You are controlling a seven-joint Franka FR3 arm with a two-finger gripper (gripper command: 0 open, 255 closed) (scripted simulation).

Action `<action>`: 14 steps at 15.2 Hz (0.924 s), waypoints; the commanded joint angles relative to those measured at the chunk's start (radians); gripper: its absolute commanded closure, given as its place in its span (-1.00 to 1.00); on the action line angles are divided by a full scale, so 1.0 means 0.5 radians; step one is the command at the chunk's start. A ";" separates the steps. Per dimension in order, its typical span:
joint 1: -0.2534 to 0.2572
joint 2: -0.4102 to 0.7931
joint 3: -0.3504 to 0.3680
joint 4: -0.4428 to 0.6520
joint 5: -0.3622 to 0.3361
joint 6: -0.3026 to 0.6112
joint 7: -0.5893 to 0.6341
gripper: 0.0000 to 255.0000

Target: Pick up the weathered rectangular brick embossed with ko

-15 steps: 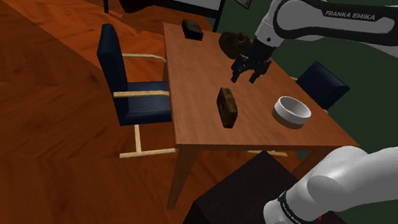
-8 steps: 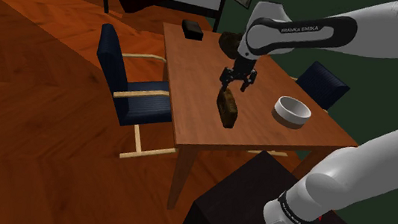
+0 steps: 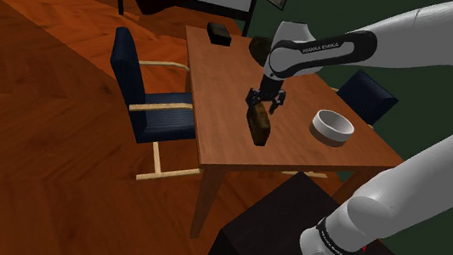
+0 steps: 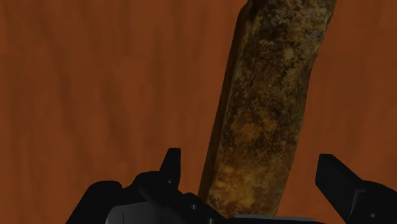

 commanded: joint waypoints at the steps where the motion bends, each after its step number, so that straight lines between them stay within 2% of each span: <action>1: 0.000 0.025 0.000 -0.028 -0.001 0.054 0.001 -1.00; 3: -0.001 0.032 0.000 -0.036 -0.002 0.070 0.002 -1.00; 4: 0.000 0.032 0.000 -0.040 -0.002 0.072 0.002 1.00; 14: 0.000 0.019 0.000 -0.022 -0.001 0.042 0.001 1.00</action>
